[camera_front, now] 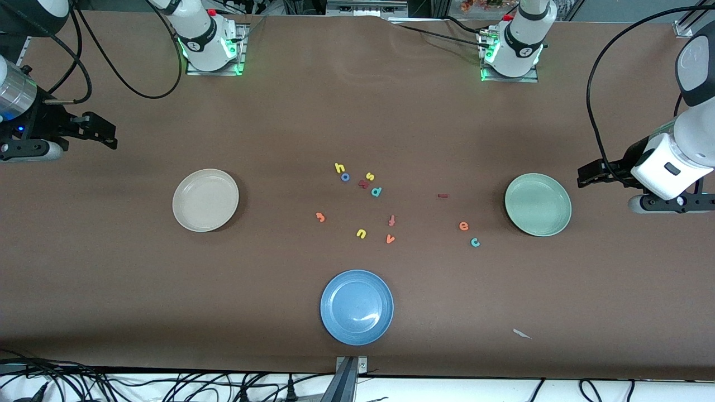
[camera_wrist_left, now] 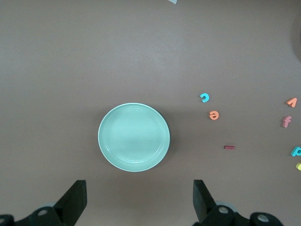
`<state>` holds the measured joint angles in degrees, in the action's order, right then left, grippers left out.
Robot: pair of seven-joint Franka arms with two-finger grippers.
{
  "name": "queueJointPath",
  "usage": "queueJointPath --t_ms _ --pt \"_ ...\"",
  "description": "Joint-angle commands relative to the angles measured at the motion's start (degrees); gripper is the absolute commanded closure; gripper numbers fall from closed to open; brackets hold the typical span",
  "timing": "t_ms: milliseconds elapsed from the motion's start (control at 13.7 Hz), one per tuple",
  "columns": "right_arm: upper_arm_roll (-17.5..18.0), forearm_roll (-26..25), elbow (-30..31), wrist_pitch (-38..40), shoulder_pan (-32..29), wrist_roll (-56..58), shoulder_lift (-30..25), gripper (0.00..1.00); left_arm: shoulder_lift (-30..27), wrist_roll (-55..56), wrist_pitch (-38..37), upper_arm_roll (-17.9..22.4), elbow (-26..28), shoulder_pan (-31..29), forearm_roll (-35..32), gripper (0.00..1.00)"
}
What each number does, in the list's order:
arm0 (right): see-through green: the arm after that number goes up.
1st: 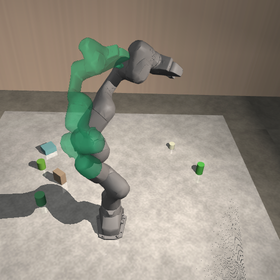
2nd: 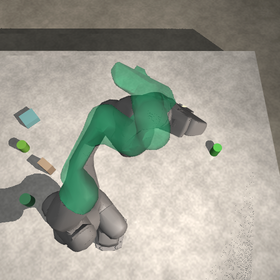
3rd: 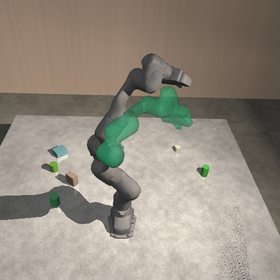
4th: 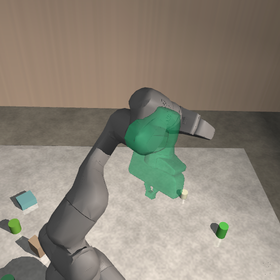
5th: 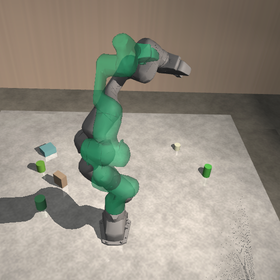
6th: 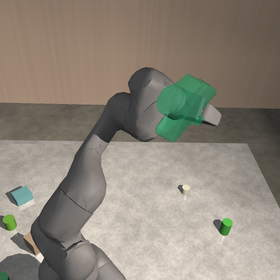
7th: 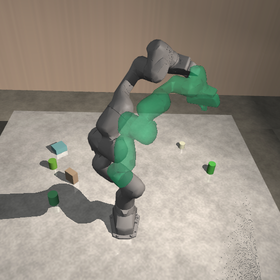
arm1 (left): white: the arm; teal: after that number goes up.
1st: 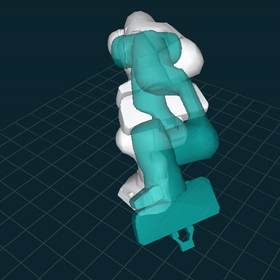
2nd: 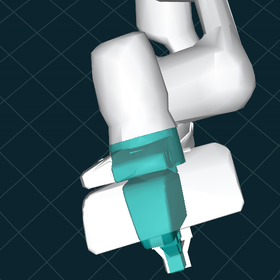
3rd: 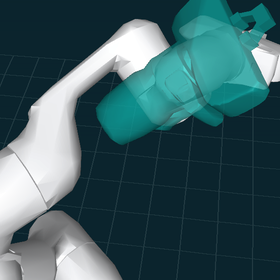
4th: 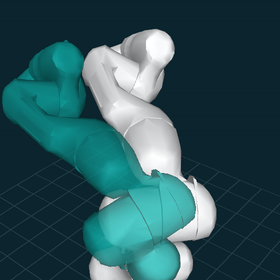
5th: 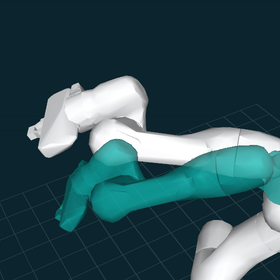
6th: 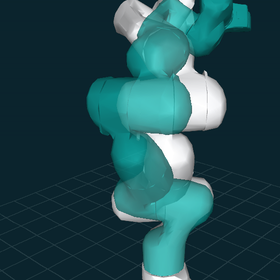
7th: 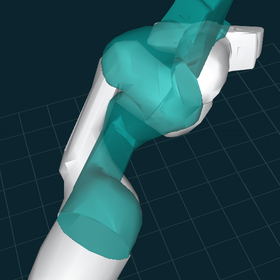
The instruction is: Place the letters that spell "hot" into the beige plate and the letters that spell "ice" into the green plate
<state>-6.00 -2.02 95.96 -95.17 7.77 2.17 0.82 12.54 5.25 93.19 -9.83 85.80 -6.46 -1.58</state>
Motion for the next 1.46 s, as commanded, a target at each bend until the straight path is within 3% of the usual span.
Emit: queueJointPath --t_ms 0,1391 --pt "0.1 0.2 -0.9 0.4 -0.3 -0.1 0.2 0.0 -0.4 -0.9 0.7 0.2 0.6 0.1 0.4 0.01" --pt "-0.2 0.4 -0.2 0.4 -0.4 0.9 0.2 0.0 -0.4 -1.0 0.7 0.2 0.6 0.0 0.4 0.01"
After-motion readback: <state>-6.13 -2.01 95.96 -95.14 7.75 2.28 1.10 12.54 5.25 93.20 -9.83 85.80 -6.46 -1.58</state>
